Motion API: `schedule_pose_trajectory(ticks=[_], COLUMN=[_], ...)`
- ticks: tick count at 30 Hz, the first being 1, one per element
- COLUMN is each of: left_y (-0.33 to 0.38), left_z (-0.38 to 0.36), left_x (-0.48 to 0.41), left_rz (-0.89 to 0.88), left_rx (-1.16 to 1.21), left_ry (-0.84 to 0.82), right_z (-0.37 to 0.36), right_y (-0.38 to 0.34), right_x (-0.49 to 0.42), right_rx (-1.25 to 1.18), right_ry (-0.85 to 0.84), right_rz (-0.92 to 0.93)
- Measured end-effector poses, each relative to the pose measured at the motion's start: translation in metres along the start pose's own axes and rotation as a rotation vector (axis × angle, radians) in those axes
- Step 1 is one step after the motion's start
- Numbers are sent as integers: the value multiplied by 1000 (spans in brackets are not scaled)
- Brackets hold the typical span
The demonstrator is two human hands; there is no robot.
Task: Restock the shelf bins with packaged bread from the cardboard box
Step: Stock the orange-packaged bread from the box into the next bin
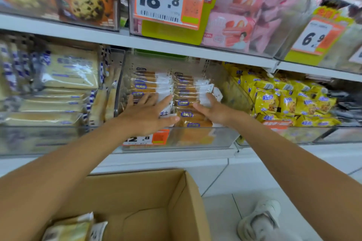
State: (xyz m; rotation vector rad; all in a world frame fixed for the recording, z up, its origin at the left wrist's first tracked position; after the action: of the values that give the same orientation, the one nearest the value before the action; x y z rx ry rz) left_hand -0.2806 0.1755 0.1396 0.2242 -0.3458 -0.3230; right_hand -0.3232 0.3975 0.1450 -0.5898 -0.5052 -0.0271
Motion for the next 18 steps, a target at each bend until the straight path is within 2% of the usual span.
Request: schedule_pose_trajectory(ticks=[2, 4, 6, 8, 9, 11, 14, 18], left_y=[2, 4, 8, 9, 7, -7, -44, -101], left_z=[8, 15, 13, -2, -16, -58, -138, -236], left_x=[8, 24, 49, 79, 95, 118, 147, 180], left_rz=[-53, -113, -138, -93, -53, 38, 184, 355], left_rx=[106, 228, 298, 396, 436, 484, 529, 663], left_ry=[121, 306, 472, 534, 517, 386, 174, 28], right_z=[-1, -1, -10, -33, -51, -102, -198, -318], right_y=[-4, -11, -27, -36, -36, -26, 7, 69], right_x=[8, 29, 64, 94, 104, 114, 111, 87], right_rx=[90, 248, 276, 142, 83, 48, 111, 238], right_ry=[97, 382, 695, 820, 803, 665, 322, -187], right_rz=[-19, 17, 226, 449, 496, 502, 442, 181])
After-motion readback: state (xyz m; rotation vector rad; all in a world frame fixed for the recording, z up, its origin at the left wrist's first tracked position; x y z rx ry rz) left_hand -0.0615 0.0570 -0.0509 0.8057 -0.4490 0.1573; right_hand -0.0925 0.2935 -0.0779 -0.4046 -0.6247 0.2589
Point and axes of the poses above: each hand's wrist, its own x-axis away from the middle knuckle, its own z-axis out of the back of the hand, y = z × x, the point moved 4 cm from there along -x, towards the middle knuckle, and after that the axes turned 8 degrees about -y, right-handed, at the moved point
